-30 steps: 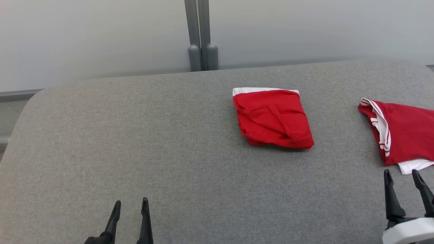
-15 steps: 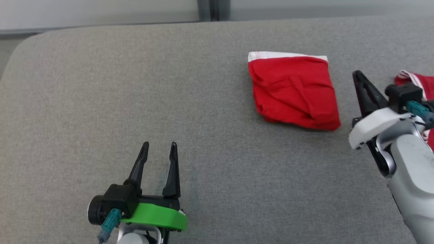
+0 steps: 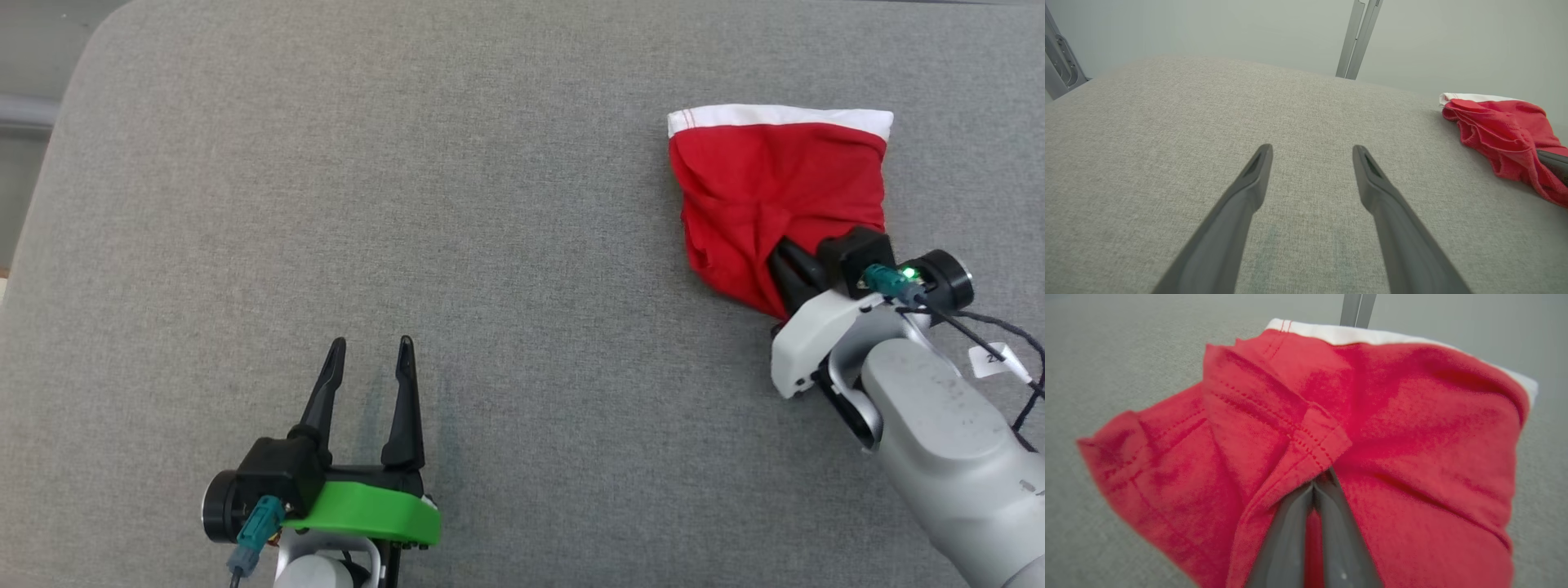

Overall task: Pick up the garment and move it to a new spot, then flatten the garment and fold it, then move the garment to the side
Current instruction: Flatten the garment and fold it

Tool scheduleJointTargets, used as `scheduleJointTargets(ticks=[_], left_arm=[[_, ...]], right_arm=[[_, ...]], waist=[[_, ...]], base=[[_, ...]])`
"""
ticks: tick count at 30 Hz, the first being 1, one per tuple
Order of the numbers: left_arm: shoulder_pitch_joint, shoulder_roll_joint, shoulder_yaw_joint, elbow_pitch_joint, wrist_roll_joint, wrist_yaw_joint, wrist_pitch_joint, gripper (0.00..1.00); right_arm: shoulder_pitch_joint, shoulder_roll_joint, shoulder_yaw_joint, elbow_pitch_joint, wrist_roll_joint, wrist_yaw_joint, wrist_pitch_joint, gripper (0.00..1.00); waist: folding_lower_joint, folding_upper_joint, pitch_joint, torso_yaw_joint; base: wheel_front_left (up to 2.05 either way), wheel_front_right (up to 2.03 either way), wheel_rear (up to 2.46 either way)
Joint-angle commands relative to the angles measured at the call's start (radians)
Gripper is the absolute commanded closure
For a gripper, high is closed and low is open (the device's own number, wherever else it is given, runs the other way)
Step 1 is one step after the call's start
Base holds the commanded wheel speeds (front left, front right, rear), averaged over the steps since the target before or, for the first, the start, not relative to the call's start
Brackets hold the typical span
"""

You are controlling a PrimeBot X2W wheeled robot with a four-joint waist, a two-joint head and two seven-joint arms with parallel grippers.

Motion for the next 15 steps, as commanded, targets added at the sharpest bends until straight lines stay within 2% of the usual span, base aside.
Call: scheduleJointTargets(ticks=[1, 10, 13, 15], left_arm=[[0.01, 0.003, 0.01, 0.0, 0.006, 0.003, 0.0, 0.0], [0.062, 0.003, 0.04, 0.001, 0.01, -0.006, 0.0, 0.0], [0.088, 0.003, 0.049, 0.007, 0.012, -0.009, 0.0, 0.0], [0.106, 0.003, 0.061, 0.011, 0.017, -0.015, 0.0, 0.0]], right_arm=[[0.021, 0.003, 0.023, -0.017, 0.002, 0.0, -0.007, 1.0], [0.146, 0.022, 0.114, -0.203, 0.014, 0.0, -0.008, 1.0], [0.205, 0.021, 0.113, -0.255, 0.026, 0.0, -0.008, 1.0], [0.257, 0.014, 0.074, -0.293, 0.036, 0.0, -0.008, 1.0]], waist=[[0.0, 0.0, -0.025, -0.025], [0.0, 0.0, -0.107, -0.099], [0.0, 0.0, -0.148, -0.119], [0.0, 0.0, -0.182, -0.131]], base=[[0.0, 0.0, 0.0], [0.0, 0.0, 0.0], [0.0, 0.0, 0.0], [0.0, 0.0, 0.0]])
